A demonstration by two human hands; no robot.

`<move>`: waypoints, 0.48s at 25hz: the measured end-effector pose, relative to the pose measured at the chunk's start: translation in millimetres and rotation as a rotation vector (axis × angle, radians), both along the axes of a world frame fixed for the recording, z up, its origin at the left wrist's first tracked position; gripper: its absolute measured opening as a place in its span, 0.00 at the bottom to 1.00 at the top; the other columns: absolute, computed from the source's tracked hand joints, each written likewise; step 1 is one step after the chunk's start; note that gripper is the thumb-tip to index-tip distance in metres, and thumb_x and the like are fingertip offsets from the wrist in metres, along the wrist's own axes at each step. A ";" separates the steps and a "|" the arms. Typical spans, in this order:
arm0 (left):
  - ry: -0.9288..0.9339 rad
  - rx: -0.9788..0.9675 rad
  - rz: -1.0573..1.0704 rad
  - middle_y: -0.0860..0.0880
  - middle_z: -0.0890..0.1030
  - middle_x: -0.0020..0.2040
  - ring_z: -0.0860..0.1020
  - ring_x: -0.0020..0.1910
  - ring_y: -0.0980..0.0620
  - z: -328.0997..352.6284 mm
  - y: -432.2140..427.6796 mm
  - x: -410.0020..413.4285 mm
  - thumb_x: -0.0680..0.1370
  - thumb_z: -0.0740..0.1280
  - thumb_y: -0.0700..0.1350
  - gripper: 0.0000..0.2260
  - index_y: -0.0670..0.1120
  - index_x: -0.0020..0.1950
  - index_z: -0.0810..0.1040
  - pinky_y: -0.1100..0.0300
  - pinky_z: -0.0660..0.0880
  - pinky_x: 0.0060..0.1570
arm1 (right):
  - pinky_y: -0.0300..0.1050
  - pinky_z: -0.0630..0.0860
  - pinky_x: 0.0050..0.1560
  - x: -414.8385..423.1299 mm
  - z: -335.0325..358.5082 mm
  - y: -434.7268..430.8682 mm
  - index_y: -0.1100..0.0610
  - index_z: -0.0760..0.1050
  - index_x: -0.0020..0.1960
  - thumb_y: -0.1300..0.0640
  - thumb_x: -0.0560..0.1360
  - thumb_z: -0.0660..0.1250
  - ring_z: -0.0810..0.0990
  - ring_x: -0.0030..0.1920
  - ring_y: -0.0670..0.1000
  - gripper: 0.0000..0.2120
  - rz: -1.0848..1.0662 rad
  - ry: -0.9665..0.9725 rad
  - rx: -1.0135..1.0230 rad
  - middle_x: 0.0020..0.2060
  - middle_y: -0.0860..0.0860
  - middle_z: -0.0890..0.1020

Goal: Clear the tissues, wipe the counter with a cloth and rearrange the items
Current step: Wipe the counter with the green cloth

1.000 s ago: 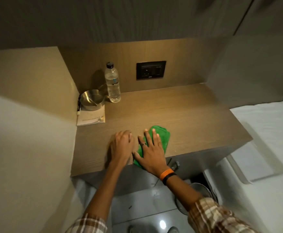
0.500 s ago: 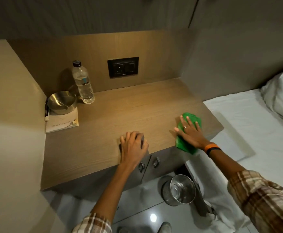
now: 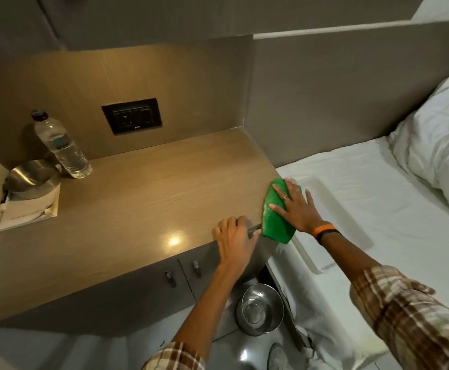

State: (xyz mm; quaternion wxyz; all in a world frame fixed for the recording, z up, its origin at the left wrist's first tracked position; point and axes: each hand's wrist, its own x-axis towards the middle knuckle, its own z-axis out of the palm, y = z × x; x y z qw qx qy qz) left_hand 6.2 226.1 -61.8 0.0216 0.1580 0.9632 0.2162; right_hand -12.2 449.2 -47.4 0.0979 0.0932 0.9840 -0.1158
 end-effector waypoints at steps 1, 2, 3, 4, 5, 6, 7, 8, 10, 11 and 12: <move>-0.012 -0.014 0.022 0.50 0.78 0.60 0.72 0.62 0.47 1.6 16.2 2.4 0.78 0.63 0.63 0.21 0.52 0.64 0.76 0.49 0.67 0.59 | 0.70 0.44 0.79 0.3 0.9 16.8 0.40 0.44 0.82 0.33 0.80 0.54 0.42 0.83 0.57 0.35 -0.041 -0.032 -0.059 0.83 0.53 0.44; -0.027 -0.021 0.039 0.50 0.78 0.60 0.71 0.62 0.47 3.6 32.0 3.5 0.78 0.63 0.64 0.21 0.52 0.64 0.76 0.49 0.67 0.60 | 0.72 0.48 0.77 -2.0 2.0 25.2 0.38 0.47 0.81 0.31 0.78 0.57 0.48 0.83 0.59 0.36 -0.071 -0.053 -0.120 0.83 0.54 0.49; -0.041 -0.024 0.056 0.50 0.78 0.60 0.72 0.62 0.46 5.5 47.4 4.0 0.78 0.63 0.65 0.22 0.51 0.64 0.76 0.49 0.67 0.60 | 0.72 0.53 0.76 -5.3 2.4 27.4 0.38 0.50 0.80 0.30 0.76 0.61 0.55 0.81 0.61 0.37 -0.089 -0.045 -0.169 0.81 0.56 0.56; -0.053 -0.025 0.077 0.50 0.78 0.60 0.72 0.62 0.46 7.1 65.4 6.2 0.77 0.64 0.65 0.23 0.51 0.64 0.76 0.49 0.67 0.60 | 0.70 0.59 0.74 -7.2 0.7 30.5 0.39 0.53 0.79 0.30 0.74 0.65 0.63 0.77 0.62 0.39 -0.105 -0.007 -0.235 0.77 0.57 0.64; -0.058 -0.016 0.107 0.49 0.79 0.60 0.73 0.62 0.46 7.6 80.6 7.5 0.77 0.65 0.64 0.23 0.50 0.64 0.76 0.49 0.67 0.60 | 0.67 0.65 0.72 -8.5 -1.0 33.7 0.41 0.56 0.78 0.31 0.71 0.70 0.68 0.73 0.61 0.42 -0.125 0.055 -0.344 0.73 0.57 0.70; -0.067 0.001 0.143 0.49 0.79 0.60 0.73 0.62 0.46 8.4 91.7 7.6 0.77 0.66 0.62 0.21 0.49 0.63 0.77 0.49 0.67 0.60 | 0.64 0.70 0.70 -9.4 -1.2 37.4 0.43 0.57 0.78 0.34 0.67 0.76 0.73 0.70 0.59 0.46 -0.155 0.114 -0.500 0.69 0.55 0.73; -0.080 0.037 0.181 0.48 0.79 0.59 0.73 0.62 0.46 8.9 99.2 5.9 0.77 0.68 0.59 0.19 0.48 0.62 0.77 0.50 0.67 0.61 | 0.61 0.74 0.68 -9.8 -1.0 43.9 0.46 0.57 0.78 0.38 0.65 0.80 0.76 0.67 0.57 0.50 -0.196 0.143 -0.667 0.68 0.53 0.75; -0.100 0.087 0.215 0.47 0.79 0.58 0.74 0.61 0.45 9.3 104.0 3.2 0.77 0.71 0.56 0.17 0.48 0.61 0.78 0.50 0.68 0.61 | 0.57 0.76 0.68 -10.2 -1.7 53.1 0.48 0.58 0.79 0.43 0.64 0.82 0.77 0.65 0.54 0.51 -0.240 0.141 -0.801 0.66 0.51 0.76; -0.148 0.234 0.232 0.47 0.79 0.55 0.76 0.58 0.45 11.5 109.3 -1.0 0.76 0.73 0.50 0.13 0.46 0.57 0.79 0.48 0.72 0.60 | 0.52 0.79 0.65 -6.8 -4.6 73.2 0.52 0.67 0.75 0.48 0.65 0.83 0.80 0.61 0.51 0.44 -0.339 0.101 -0.988 0.64 0.49 0.79; -0.176 0.331 0.221 0.47 0.80 0.53 0.77 0.55 0.46 14.0 113.0 -2.4 0.76 0.74 0.47 0.12 0.45 0.56 0.79 0.47 0.75 0.58 | 0.52 0.82 0.61 -4.1 -8.3 83.6 0.53 0.74 0.69 0.51 0.65 0.84 0.83 0.58 0.52 0.36 -0.391 0.090 -1.070 0.62 0.51 0.82; -0.200 0.426 0.213 0.48 0.81 0.50 0.79 0.51 0.48 16.9 121.5 -3.2 0.75 0.74 0.44 0.11 0.44 0.55 0.79 0.47 0.78 0.54 | 0.51 0.85 0.55 0.3 -12.3 96.2 0.54 0.79 0.62 0.52 0.65 0.84 0.86 0.55 0.53 0.28 -0.453 0.088 -1.150 0.59 0.54 0.85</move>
